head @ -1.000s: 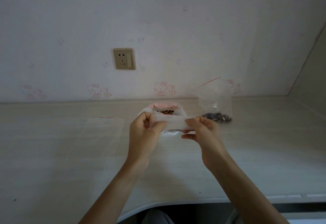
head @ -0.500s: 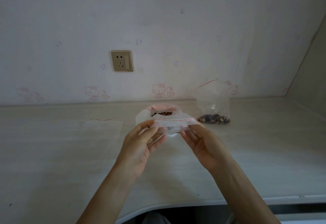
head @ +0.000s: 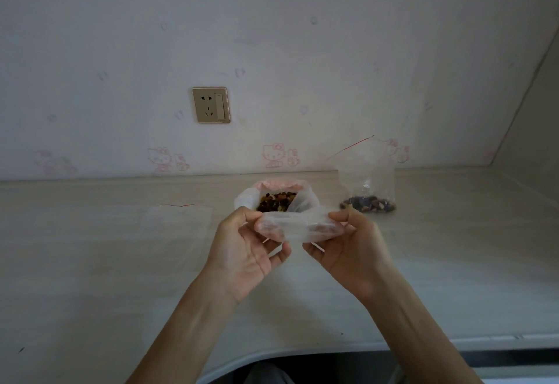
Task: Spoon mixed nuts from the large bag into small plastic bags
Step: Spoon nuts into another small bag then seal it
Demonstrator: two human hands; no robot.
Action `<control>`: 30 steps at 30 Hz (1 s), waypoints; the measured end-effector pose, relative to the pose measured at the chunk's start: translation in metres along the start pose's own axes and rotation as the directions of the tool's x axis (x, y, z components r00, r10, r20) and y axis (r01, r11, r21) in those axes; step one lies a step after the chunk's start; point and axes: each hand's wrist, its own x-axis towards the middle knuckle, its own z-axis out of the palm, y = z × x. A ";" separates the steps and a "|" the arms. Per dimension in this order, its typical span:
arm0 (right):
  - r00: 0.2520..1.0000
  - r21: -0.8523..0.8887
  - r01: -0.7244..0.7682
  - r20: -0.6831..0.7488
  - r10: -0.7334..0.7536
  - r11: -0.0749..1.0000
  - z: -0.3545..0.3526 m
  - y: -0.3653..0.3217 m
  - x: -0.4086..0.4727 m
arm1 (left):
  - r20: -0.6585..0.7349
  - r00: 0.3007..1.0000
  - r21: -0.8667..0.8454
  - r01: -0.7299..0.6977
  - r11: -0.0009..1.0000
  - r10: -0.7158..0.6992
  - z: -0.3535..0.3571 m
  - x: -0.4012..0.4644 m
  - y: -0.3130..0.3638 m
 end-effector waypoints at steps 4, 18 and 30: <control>0.989 -0.218 0.067 0.143 -0.037 0.974 -0.004 -0.002 -0.005 | 0.102 0.988 0.188 -0.130 0.974 0.112 -0.008 -0.003 0.002; 0.833 -0.351 0.323 -0.336 -0.440 0.879 0.015 0.019 -0.005 | -0.056 0.678 0.721 -0.480 0.499 0.733 -0.003 0.001 -0.021; 0.993 0.093 0.088 -0.084 -0.080 0.992 -0.003 0.011 -0.006 | -0.054 0.983 0.149 -0.168 0.974 0.178 -0.015 -0.005 0.000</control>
